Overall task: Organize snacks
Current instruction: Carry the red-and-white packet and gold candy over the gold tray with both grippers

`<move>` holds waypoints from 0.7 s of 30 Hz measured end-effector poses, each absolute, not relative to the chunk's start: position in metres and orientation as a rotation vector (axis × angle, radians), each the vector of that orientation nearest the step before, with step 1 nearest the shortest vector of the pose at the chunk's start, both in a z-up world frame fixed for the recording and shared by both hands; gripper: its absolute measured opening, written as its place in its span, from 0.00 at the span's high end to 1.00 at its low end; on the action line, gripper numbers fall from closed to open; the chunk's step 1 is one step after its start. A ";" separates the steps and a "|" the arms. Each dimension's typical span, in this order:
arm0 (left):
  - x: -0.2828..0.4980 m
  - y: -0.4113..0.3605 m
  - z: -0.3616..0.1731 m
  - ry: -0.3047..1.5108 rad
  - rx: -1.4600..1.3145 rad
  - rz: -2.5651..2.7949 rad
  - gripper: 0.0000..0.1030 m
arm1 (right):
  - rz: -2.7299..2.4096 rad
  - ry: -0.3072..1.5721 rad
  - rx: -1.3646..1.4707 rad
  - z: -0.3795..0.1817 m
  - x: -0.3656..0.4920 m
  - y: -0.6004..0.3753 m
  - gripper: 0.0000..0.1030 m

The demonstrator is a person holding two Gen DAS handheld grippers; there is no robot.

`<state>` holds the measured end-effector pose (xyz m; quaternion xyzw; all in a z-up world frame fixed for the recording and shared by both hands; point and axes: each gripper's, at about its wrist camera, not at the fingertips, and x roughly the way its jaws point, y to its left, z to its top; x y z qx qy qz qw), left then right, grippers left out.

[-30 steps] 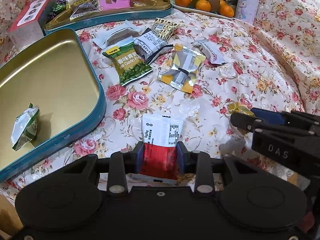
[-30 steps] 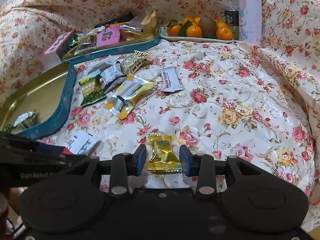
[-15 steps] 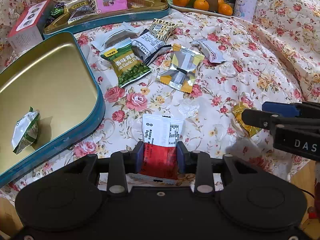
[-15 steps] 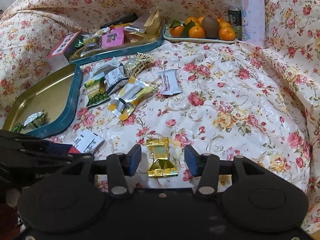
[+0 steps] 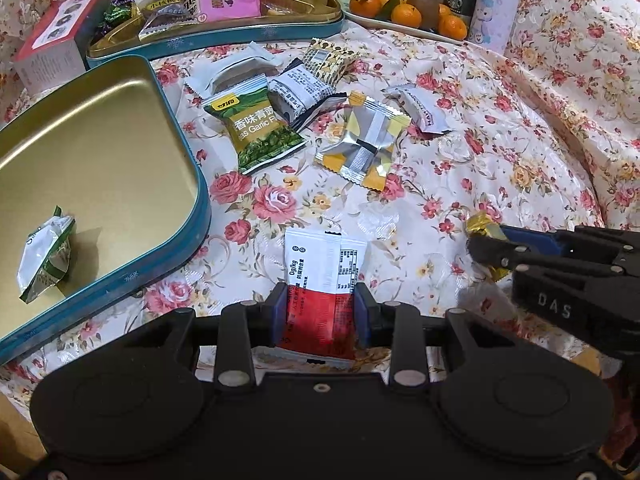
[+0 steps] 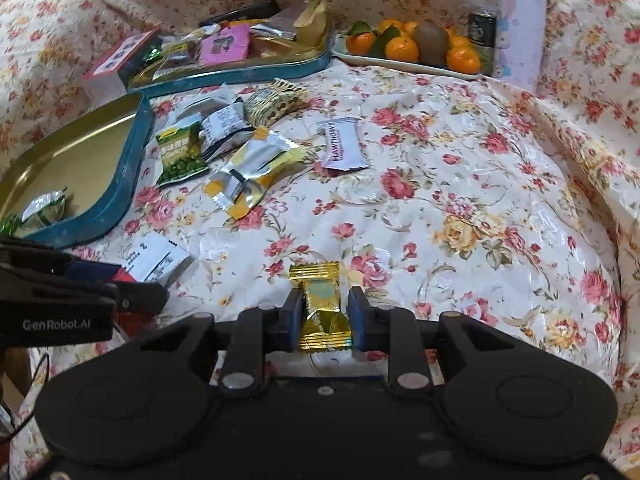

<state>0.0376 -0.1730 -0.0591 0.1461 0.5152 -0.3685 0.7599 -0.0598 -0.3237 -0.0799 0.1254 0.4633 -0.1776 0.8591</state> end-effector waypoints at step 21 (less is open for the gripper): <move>0.019 -0.102 -0.029 1.079 0.258 -0.754 0.59 | -0.316 0.874 0.368 -0.046 -0.092 -0.264 0.79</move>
